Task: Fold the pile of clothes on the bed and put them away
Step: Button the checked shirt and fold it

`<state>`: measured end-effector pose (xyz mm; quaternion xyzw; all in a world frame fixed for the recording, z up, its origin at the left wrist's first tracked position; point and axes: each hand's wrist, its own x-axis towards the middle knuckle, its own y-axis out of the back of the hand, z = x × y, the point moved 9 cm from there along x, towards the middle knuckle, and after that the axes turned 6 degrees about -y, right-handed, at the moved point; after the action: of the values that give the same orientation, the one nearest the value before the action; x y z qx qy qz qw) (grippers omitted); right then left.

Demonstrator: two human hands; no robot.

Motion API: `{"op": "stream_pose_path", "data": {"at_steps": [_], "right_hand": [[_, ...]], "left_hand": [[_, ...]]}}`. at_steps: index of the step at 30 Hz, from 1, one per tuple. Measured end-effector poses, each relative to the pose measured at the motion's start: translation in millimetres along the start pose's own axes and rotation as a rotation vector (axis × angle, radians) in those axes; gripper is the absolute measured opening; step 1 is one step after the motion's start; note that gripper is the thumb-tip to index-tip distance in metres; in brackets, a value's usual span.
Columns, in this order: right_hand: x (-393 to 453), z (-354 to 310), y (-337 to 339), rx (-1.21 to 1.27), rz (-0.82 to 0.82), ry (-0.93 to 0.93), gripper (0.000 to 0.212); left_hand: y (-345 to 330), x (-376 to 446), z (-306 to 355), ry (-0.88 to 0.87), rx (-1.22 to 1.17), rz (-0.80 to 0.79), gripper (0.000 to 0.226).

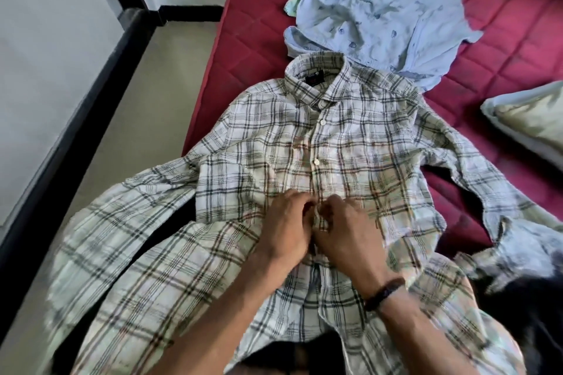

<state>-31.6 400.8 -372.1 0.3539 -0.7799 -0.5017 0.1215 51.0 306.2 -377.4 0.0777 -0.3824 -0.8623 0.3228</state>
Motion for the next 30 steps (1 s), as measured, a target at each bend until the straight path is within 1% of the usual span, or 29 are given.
{"op": "stream_pose_path", "data": {"at_steps": [2, 4, 6, 8, 10, 12, 14, 16, 20, 23, 24, 28, 30], "right_hand": [[-4, -2, 0, -0.006, 0.090, -0.019, 0.024], [-7, -4, 4, -0.069, 0.166, -0.034, 0.022], [-6, -8, 0, -0.117, 0.188, -0.024, 0.018], [-5, -6, 4, -0.110, 0.194, -0.011, 0.014], [-2, 1, 6, -0.013, 0.188, -0.021, 0.012], [-1, 12, 10, 0.176, 0.181, -0.054, 0.008], [0, 23, 11, 0.342, 0.134, -0.096, 0.009], [1, 30, 9, 0.427, 0.070, -0.127, 0.011], [0, 35, 3, 0.547, -0.045, -0.173, 0.013], [-5, 40, -6, 0.724, -0.154, -0.243, 0.017], [-6, 43, -9, 0.774, -0.166, -0.276, 0.018], [-2, 46, -15, 0.847, -0.213, -0.331, 0.020], [-2, 43, -13, 0.805, -0.204, -0.323, 0.019]], "left_hand": [[3, 4, -1, 0.033, -0.021, -0.003, 0.022], [5, 9, -2, 0.064, -0.034, 0.007, 0.014], [2, 11, -4, 0.094, 0.006, 0.018, 0.010], [-1, 7, 1, 0.094, 0.094, 0.035, 0.010], [-5, 3, 3, 0.089, 0.146, 0.043, 0.010], [-4, 0, -1, 0.079, 0.126, 0.058, 0.011], [-3, 1, -6, 0.071, 0.072, 0.055, 0.014], [-1, 1, -6, 0.076, 0.045, 0.037, 0.017], [-1, -1, -4, 0.074, 0.028, 0.040, 0.013], [-1, -3, -4, 0.078, 0.020, 0.039, 0.010], [-1, -3, -6, 0.078, 0.007, 0.038, 0.009], [7, -3, -17, 0.143, -0.157, 0.074, 0.006], [8, 0, -25, 0.167, -0.261, 0.087, 0.007]]}}
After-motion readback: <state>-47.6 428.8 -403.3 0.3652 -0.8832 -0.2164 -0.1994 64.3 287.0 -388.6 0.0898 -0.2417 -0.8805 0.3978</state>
